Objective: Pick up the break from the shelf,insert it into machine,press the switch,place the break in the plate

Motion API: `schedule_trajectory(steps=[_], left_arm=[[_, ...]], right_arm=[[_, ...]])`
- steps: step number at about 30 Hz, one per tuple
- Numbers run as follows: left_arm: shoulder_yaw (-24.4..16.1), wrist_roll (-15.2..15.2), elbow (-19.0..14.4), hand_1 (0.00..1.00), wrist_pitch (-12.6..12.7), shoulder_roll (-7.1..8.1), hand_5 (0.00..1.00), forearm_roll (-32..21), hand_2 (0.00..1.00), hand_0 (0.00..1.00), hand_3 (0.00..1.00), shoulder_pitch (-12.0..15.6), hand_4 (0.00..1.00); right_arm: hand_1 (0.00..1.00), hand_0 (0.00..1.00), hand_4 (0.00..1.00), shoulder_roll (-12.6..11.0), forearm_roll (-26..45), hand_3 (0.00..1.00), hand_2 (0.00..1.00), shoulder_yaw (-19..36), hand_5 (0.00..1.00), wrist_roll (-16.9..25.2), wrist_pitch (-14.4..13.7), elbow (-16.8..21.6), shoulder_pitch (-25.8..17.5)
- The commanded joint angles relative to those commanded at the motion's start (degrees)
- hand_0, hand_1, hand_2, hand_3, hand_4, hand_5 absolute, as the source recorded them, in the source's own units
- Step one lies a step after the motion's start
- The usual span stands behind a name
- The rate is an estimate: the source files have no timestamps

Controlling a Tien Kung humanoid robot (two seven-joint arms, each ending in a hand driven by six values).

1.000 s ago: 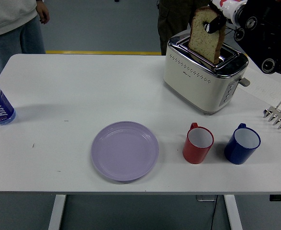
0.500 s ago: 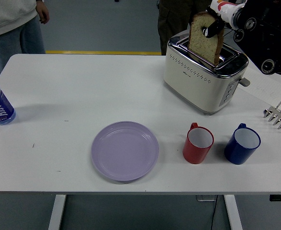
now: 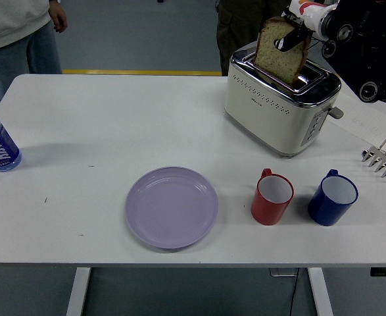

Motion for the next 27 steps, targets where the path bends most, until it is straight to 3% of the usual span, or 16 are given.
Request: schedule_trajectory(steps=[3, 4, 15, 19, 21, 22, 27], left_arm=[[-0.1, 0.1, 0.0, 0.488, 0.0, 0.0, 0.822, 0.2, 0.459, 0.642, 0.555, 0.0, 0.374], [-0.1, 0.1, 0.0, 0.487, 0.0, 0.0, 0.822, 0.2, 0.459, 0.643, 0.556, 0.0, 0.374], [-0.4, 0.1, 0.0, 0.487, 0.0, 0.01, 0.822, 0.6, 0.459, 0.642, 0.556, 0.3, 0.375], [-0.7, 0.1, 0.0, 0.487, 0.0, 0.03, 0.822, 0.9, 0.459, 0.642, 0.556, 0.6, 0.375], [-0.7, 0.1, 0.0, 0.487, -0.1, 0.04, 0.822, 0.9, 0.459, 0.642, 0.556, 0.7, 0.375], [-0.7, 0.1, 0.0, 0.487, -0.1, 0.05, 0.825, 0.8, 0.459, 0.642, 0.556, 0.7, 0.376], [-0.8, 0.2, 0.0, 0.487, -0.1, 0.02, 0.825, 0.8, 0.459, 0.642, 0.556, 0.8, 0.376]], right_arm=[[0.712, 0.762, 0.705, 0.0, 0.2, 0.858, 0.78, 0.1, 0.235, 0.3, 0.0, 0.0, -0.1], [0.829, 0.893, 0.716, 0.0, 0.3, 0.933, 0.874, 0.2, 0.258, 0.4, 0.0, 0.0, -0.1], [0.864, 0.931, 0.739, -1.9, 0.0, 0.957, 0.915, 2.3, 0.288, 0.7, -1.3, 1.6, -1.0], [0.857, 0.919, 0.745, -5.1, -1.0, 0.956, 0.897, 6.0, 0.318, 0.2, -3.4, 5.3, -3.0], [0.857, 0.919, 0.745, -7.4, -1.2, 0.956, 0.897, 7.7, 0.318, -0.8, -4.7, 8.4, -4.3], [0.774, 0.839, 0.718, -8.1, -1.2, 0.946, 0.845, 8.1, 0.394, -1.1, -5.0, 9.6, -4.7], [0.774, 0.839, 0.718, -13.9, 0.1, 0.946, 0.845, 11.7, 0.394, -3.9, -9.4, 18.0, -8.9]])
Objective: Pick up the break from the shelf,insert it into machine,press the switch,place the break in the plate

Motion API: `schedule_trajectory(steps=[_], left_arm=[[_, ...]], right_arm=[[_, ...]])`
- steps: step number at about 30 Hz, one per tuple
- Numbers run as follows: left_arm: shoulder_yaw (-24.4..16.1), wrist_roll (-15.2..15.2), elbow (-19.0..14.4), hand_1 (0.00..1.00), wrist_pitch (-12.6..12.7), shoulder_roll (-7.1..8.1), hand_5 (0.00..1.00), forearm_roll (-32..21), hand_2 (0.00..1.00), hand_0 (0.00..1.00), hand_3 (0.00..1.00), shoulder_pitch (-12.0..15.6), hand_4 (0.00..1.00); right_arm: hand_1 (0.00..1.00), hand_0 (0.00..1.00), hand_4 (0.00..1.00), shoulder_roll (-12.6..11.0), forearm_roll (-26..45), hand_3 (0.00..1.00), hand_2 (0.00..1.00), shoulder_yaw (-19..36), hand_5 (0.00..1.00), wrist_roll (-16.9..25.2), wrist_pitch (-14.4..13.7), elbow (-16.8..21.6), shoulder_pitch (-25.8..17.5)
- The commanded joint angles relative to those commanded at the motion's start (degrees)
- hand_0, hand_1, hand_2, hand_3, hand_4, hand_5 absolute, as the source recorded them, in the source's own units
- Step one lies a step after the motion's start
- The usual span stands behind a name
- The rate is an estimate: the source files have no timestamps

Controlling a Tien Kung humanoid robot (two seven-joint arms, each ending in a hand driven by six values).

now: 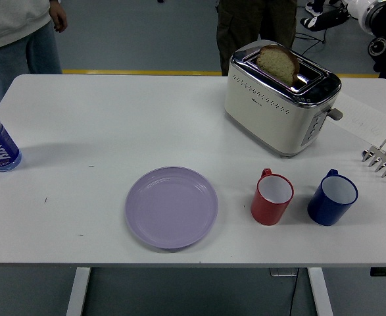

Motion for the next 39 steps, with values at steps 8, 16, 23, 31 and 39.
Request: schedule_trajectory(steps=[8, 16, 23, 31, 39], left_arm=[[-0.2, 0.0, 0.0, 0.487, -0.1, -0.08, 0.816, 0.0, 0.458, 0.642, 0.556, 0.3, 0.37], [-0.9, 0.3, 0.0, 0.487, -0.2, -0.25, 0.82, 0.8, 0.458, 0.642, 0.556, 0.7, 0.372], [-1.1, 0.3, 0.0, 0.487, -0.3, -0.36, 0.822, 0.9, 0.458, 0.641, 0.556, 0.9, 0.372], [-1.7, 0.5, 0.0, 0.487, -0.4, -0.51, 0.819, 1.7, 0.458, 0.641, 0.556, 1.2, 0.369], [-1.7, 0.5, 0.0, 0.487, -0.5, -0.62, 0.826, 1.8, 0.458, 0.64, 0.556, 1.3, 0.368]], right_arm=[[0.17, 0.245, 0.649, -8.3, 1.2, 0.866, 0.429, 3.7, 0.544, -2.5, -4.2, 13.0, -7.5], [0.052, 0.096, 0.634, -15.2, 2.2, 0.801, 0.338, 7.0, 0.598, -3.2, -4.9, 24.7, -16.6], [0.012, 0.056, 0.632, -19.7, 3.2, 0.782, 0.308, 10.0, 0.612, -3.5, -5.0, 32.2, -24.5], [0.002, 0.017, 0.628, -22.3, 4.3, 0.742, 0.272, 11.0, 0.636, -2.9, -3.9, 37.6, -31.7], [0.002, 0.008, 0.619, -21.8, 4.7, 0.745, 0.265, 9.9, 0.649, -2.5, -2.7, 39.0, -34.7]])
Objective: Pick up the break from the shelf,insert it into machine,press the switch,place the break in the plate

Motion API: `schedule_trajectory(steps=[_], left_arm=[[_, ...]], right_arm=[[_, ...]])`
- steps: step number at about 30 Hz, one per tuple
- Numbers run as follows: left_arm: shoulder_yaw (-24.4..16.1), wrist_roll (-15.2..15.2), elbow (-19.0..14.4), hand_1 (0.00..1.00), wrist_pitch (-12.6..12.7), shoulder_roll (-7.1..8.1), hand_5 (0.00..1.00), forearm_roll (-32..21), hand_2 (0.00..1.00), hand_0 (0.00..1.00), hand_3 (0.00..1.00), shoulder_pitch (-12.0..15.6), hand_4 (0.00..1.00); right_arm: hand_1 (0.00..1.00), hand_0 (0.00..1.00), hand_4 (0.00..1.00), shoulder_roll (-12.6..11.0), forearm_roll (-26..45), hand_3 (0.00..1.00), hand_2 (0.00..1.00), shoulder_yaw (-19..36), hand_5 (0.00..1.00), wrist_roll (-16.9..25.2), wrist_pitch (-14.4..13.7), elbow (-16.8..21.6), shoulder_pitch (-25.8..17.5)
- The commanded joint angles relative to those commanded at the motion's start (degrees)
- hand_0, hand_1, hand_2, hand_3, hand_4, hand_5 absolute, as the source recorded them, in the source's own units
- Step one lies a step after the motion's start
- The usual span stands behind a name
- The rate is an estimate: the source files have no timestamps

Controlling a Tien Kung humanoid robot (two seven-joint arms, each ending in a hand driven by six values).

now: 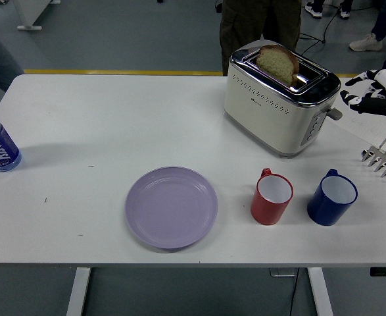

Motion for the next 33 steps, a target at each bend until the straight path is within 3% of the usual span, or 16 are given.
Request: schedule_trajectory(steps=[7, 19, 33], left_arm=[[0.1, 0.0, 0.0, 0.489, 0.0, -0.1, 0.83, -0.1, 0.458, 0.64, 0.556, 0.0, 0.367], [0.4, 0.2, 0.0, 0.491, 0.0, -0.28, 0.837, -0.1, 0.462, 0.64, 0.556, -0.1, 0.366], [-0.3, 0.6, 0.0, 0.489, -0.2, -0.45, 0.843, 1.1, 0.464, 0.64, 0.555, 0.2, 0.363]], right_arm=[[0.002, 0.009, 0.62, 1.3, 0.1, 0.745, 0.265, -1.6, 0.652, 0.1, 0.3, -1.6, -0.7], [0.002, 0.008, 0.616, 4.0, -0.2, 0.746, 0.266, -2.3, 0.639, 1.1, -0.3, -7.5, -0.5], [0.002, 0.008, 0.605, 5.8, -0.7, 0.744, 0.266, -2.6, 0.624, 1.1, -0.3, -10.0, 0.1]])
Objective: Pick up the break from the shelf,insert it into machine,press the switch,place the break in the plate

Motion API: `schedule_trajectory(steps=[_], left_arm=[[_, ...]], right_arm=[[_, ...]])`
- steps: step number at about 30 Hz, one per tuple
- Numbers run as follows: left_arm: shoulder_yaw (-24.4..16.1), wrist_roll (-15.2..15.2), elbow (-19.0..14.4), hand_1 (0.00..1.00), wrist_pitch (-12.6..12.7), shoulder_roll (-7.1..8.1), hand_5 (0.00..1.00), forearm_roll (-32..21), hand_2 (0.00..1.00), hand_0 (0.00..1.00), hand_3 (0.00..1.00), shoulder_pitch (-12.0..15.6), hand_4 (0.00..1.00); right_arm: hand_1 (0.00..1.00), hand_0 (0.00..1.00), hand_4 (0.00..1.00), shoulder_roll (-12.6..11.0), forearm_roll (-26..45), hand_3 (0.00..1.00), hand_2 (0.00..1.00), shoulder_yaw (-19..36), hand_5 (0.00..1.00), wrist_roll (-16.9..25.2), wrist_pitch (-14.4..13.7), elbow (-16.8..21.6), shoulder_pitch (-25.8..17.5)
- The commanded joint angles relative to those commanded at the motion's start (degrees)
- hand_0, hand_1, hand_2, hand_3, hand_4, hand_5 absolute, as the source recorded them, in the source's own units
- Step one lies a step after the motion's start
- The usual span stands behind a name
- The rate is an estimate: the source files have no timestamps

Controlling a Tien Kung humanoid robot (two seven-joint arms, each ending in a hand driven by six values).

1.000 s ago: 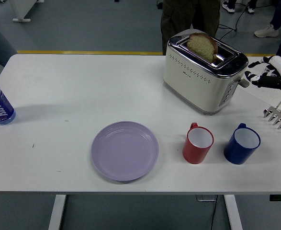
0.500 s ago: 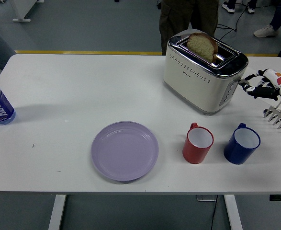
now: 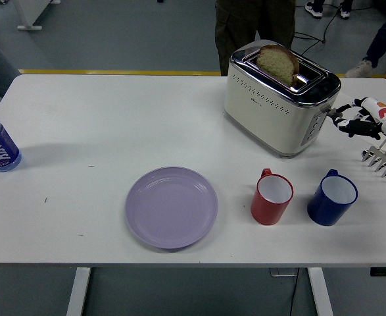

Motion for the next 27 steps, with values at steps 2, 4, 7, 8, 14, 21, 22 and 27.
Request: schedule_trajectory(steps=[2, 4, 7, 8, 14, 21, 22, 27], left_arm=[[-0.1, 0.0, 0.0, 0.493, 0.0, -0.01, 0.834, 0.0, 0.466, 0.64, 0.554, 0.0, 0.359], [-0.1, 0.0, 0.0, 0.493, 0.0, 0.0, 0.834, 0.1, 0.466, 0.64, 0.554, 0.0, 0.359], [0.0, 0.0, 0.0, 0.493, 0.0, 0.02, 0.834, 0.0, 0.466, 0.64, 0.554, 0.0, 0.359], [0.1, -0.1, 0.0, 0.494, 0.0, 0.02, 0.836, -0.1, 0.467, 0.642, 0.554, 0.0, 0.359], [0.2, -0.1, 0.0, 0.493, 0.1, 0.01, 0.835, -0.3, 0.467, 0.641, 0.554, -0.2, 0.357], [0.2, -0.2, 0.0, 0.493, 0.1, -0.02, 0.83, -0.4, 0.468, 0.64, 0.554, -0.4, 0.355], [0.2, -0.2, 0.0, 0.493, 0.1, -0.02, 0.83, -0.5, 0.468, 0.64, 0.554, -0.4, 0.355], [0.4, -0.2, 0.0, 0.493, 0.1, -0.02, 0.831, -0.6, 0.467, 0.64, 0.554, -0.4, 0.356]], right_arm=[[0.002, 0.008, 0.605, 0.2, 0.0, 0.745, 0.266, 0.0, 0.622, 0.0, 0.0, -0.4, 0.1], [0.002, 0.008, 0.605, 0.4, -0.1, 0.745, 0.266, 0.1, 0.622, 0.0, -0.1, -0.8, 0.1], [0.002, 0.008, 0.605, 0.5, -0.1, 0.745, 0.266, 0.3, 0.622, -0.1, 0.0, -1.2, 0.1], [0.002, 0.007, 0.606, 0.5, -0.1, 0.744, 0.266, 0.4, 0.617, -0.1, 0.0, -1.2, 0.1], [0.002, 0.006, 0.607, 0.8, 0.1, 0.744, 0.266, 0.1, 0.612, -0.3, 0.1, -1.8, 0.2], [0.002, 0.006, 0.607, 1.1, 0.1, 0.742, 0.266, -0.1, 0.608, -0.4, 0.2, -1.7, 0.1], [0.002, 0.006, 0.607, 1.1, 0.0, 0.742, 0.266, -0.1, 0.608, -0.4, 0.2, -1.6, 0.1], [0.002, 0.005, 0.607, 1.2, 0.0, 0.742, 0.266, -0.1, 0.605, -0.5, 0.2, -1.6, 0.2]])
